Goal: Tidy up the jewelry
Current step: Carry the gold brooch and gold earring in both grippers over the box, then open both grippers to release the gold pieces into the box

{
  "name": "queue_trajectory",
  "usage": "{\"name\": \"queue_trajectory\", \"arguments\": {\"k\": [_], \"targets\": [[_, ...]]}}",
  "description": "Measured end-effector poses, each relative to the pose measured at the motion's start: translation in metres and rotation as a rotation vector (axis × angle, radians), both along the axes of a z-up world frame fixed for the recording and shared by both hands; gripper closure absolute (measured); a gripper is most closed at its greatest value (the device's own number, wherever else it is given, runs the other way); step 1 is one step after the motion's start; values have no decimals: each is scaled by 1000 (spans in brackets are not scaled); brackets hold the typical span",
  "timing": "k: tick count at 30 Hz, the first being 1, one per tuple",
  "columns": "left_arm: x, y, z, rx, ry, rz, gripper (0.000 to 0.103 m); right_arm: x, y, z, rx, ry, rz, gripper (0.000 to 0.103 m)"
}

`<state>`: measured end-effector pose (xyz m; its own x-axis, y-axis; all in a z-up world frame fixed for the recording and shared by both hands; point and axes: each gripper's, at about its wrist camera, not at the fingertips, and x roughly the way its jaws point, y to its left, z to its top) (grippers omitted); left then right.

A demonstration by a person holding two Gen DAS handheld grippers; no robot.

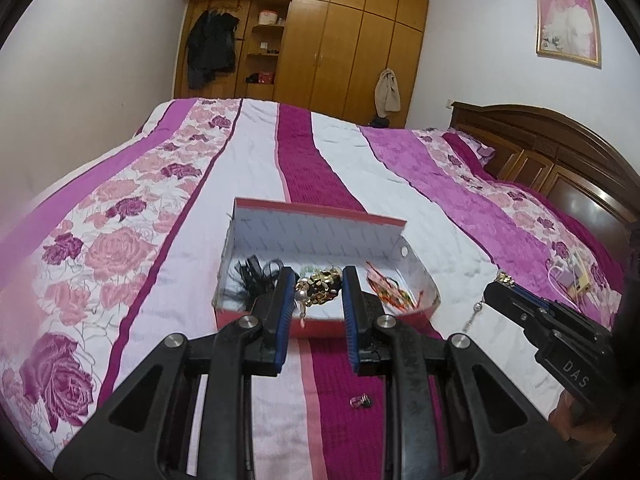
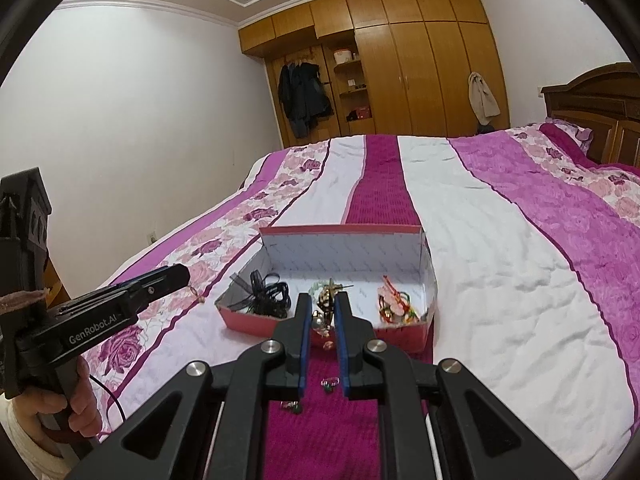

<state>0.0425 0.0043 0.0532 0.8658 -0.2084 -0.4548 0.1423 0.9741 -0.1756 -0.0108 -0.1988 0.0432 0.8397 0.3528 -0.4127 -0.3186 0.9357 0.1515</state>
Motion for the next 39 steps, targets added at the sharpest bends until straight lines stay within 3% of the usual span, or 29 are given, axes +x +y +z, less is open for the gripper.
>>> {"name": "queue_trajectory", "arguments": {"k": [14, 26, 33, 39], "targets": [[46, 1, 2, 6, -68, 33, 88, 49, 4, 9, -15, -44, -30, 90], [85, 3, -16, -8, -107, 56, 88, 97, 11, -10, -45, -43, -72, 90], [107, 9, -32, -37, -73, 91, 88, 128, 10, -27, -97, -48, -133, 90], [125, 2, -50, -7, 0, 100, 88, 151, 11, -47, -137, -8, -159, 90]]}}
